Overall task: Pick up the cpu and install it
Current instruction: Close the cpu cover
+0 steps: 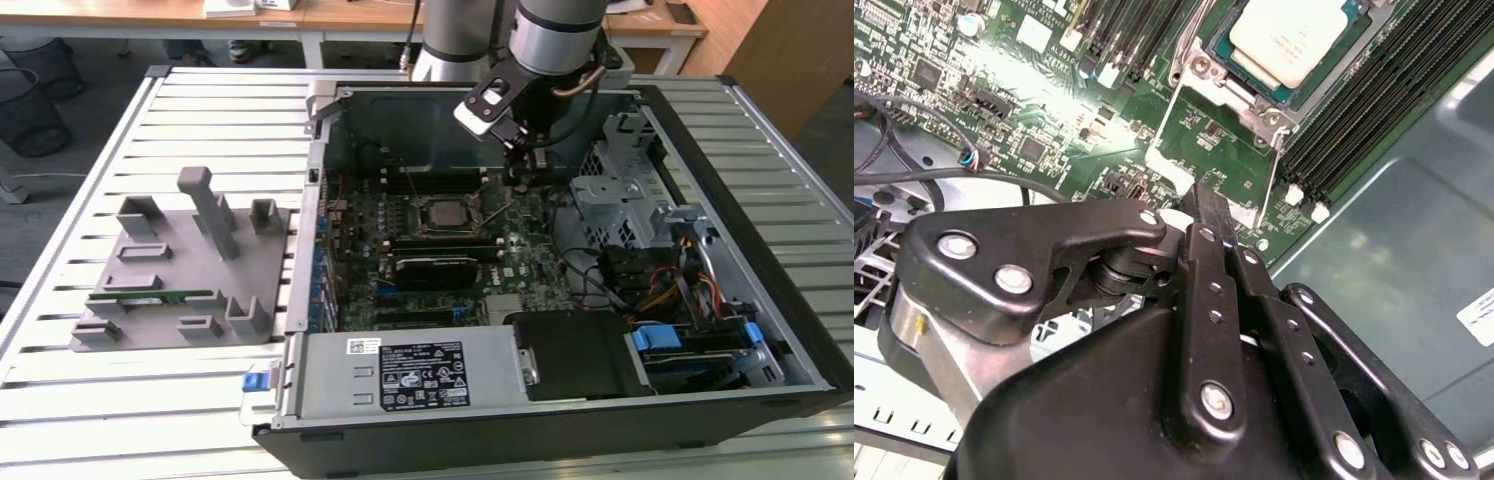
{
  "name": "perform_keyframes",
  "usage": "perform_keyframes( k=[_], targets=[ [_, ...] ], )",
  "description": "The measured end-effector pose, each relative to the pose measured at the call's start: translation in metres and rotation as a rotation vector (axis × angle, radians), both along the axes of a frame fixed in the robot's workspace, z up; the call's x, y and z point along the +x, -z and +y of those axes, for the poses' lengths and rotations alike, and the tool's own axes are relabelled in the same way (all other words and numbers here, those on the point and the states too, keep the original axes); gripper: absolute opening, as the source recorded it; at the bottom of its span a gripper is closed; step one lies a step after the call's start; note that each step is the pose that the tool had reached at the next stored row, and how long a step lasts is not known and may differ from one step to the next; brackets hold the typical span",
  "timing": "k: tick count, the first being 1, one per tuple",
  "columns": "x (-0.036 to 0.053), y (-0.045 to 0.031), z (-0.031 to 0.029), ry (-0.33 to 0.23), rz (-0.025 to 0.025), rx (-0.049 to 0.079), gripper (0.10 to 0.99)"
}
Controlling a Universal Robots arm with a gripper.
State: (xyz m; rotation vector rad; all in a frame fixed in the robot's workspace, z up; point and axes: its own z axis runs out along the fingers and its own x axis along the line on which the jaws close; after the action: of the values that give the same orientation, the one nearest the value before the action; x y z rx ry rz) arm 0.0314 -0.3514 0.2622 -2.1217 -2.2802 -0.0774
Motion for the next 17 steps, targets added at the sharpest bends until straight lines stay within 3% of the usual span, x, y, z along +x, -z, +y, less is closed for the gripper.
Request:
perform_keyframes(
  k=[17],
  targets=[
    [0.009,0.0036,0.0047,-0.003,0.0068,-0.013,0.106]
  ],
)
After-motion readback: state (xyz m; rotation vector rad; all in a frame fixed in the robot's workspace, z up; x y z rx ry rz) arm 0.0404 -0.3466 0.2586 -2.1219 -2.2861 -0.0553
